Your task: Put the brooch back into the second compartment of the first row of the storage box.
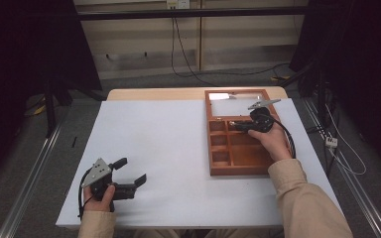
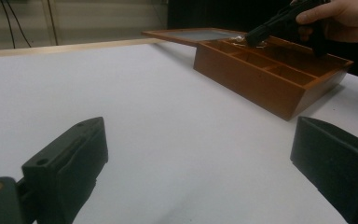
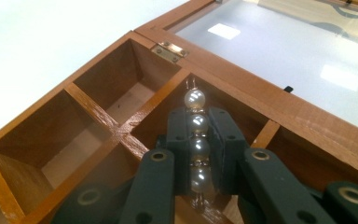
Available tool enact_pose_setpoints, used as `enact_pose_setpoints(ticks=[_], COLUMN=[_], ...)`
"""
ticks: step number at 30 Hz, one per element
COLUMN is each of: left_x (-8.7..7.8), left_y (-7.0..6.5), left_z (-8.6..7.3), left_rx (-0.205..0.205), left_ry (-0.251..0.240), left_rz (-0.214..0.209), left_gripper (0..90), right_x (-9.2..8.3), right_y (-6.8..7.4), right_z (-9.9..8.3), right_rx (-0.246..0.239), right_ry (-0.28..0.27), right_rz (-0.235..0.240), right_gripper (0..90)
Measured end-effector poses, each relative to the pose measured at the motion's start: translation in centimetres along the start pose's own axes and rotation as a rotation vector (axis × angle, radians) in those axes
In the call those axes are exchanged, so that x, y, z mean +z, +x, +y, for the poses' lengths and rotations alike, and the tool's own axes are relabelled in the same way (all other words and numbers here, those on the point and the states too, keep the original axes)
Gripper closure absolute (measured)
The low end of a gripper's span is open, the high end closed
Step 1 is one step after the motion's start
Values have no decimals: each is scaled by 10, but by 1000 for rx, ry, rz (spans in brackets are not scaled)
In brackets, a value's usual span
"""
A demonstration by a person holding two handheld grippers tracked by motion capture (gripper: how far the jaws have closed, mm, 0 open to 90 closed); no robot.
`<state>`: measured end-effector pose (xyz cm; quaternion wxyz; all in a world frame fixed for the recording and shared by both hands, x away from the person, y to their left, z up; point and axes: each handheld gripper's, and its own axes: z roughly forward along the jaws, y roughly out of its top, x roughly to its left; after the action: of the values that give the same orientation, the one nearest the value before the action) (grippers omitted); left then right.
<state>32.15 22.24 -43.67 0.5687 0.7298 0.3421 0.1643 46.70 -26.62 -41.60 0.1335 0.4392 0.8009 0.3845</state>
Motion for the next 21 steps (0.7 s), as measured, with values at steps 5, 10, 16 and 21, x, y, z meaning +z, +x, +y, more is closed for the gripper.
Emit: enact_pose_setpoints(ticks=[5, 10, 16, 21], left_x=[0, 0, 2, 3], left_y=[0, 0, 1, 1], left_z=[0, 0, 0, 0], left_rx=[2, 0, -7, -4], left_ry=[3, 1, 3, 6], left_rz=[-1, 0, 0, -1], left_gripper=[39, 38, 38, 38], right_x=[-1, 0, -6, -15], right_y=[0, 1, 4, 4], right_z=[1, 1, 1, -1], right_rx=[5, 18, 51, 81], right_ry=[-3, -9, -34, -59], right_rz=[0, -22, -11, -20], right_gripper=[798, 685, 564, 375])
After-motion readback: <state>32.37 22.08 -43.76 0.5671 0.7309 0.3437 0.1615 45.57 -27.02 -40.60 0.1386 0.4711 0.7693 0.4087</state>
